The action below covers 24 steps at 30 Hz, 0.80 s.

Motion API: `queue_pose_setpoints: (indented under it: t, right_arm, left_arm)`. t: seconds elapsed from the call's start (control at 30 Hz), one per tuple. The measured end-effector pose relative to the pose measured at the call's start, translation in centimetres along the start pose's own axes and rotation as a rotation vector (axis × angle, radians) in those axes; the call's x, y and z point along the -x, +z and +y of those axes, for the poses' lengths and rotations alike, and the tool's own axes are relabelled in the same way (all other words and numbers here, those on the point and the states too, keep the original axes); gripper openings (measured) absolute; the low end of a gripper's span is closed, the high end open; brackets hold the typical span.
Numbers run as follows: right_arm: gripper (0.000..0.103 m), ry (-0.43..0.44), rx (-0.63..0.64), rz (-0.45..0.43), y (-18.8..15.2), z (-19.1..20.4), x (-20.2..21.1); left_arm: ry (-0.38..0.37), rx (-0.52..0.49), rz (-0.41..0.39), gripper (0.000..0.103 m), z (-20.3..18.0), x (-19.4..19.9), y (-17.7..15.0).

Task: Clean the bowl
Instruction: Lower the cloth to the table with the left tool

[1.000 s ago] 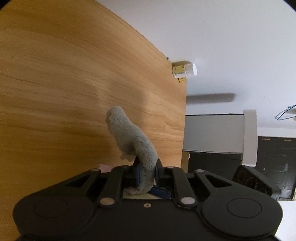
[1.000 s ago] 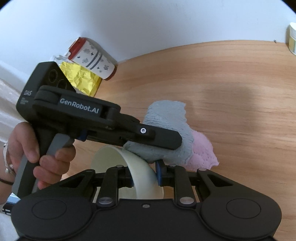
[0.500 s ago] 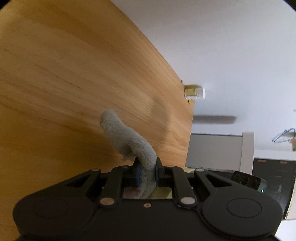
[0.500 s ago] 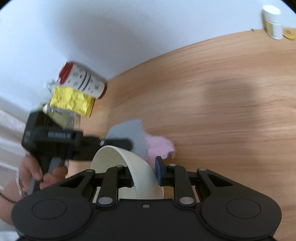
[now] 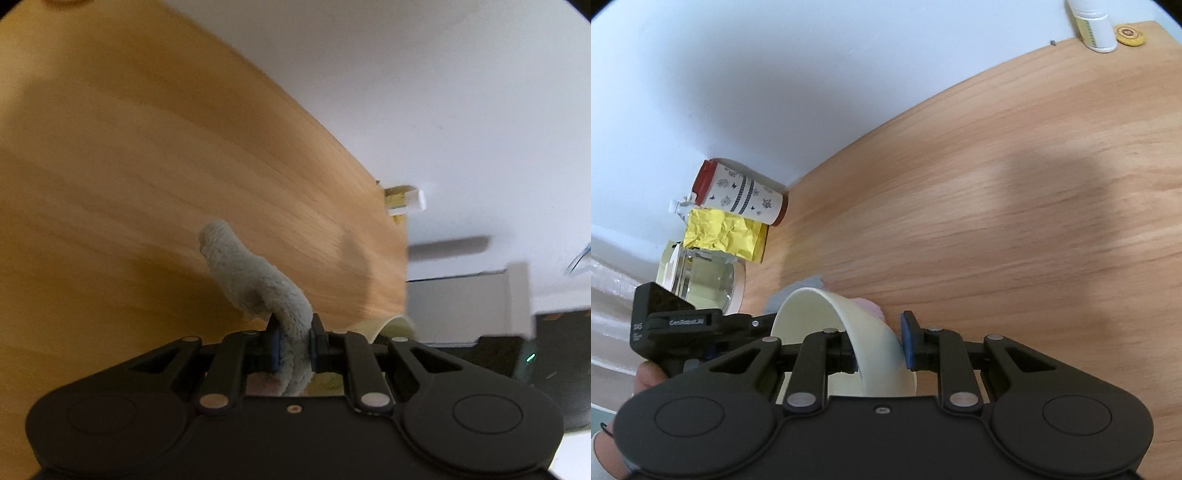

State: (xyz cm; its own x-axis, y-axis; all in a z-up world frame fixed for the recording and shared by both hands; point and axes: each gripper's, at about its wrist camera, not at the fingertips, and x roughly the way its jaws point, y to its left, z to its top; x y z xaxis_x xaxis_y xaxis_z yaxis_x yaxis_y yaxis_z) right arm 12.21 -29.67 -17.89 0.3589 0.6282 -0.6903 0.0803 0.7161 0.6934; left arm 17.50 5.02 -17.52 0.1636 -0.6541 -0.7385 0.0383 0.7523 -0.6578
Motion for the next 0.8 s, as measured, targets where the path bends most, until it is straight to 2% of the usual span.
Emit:
queue_pose_setpoints:
  t: [0.1, 0.23, 0.53, 0.8]
  right_arm:
    - [0.024, -0.015, 0.002, -0.006, 0.0, -0.1, -0.1]
    - [0.024, -0.021, 0.017, -0.029, 0.1, -0.6, -0.2]
    - [0.024, -0.028, -0.032, -0.042, 0.2, -1.6, -0.3]
    - [0.024, -0.031, -0.063, -0.039, 0.2, -2.4, -0.6]
  left_arm:
    - [0.120, -0.120, 0.006, 0.013, -1.2, -0.1, -0.4]
    - [0.181, -0.188, 0.025, 0.013, -1.6, -0.5, -1.0]
    - [0.267, -0.237, 0.009, 0.013, -0.5, -0.2, -1.2]
    - [0.289, -0.238, 0.025, 0.013, 0.2, -0.8, -1.8]
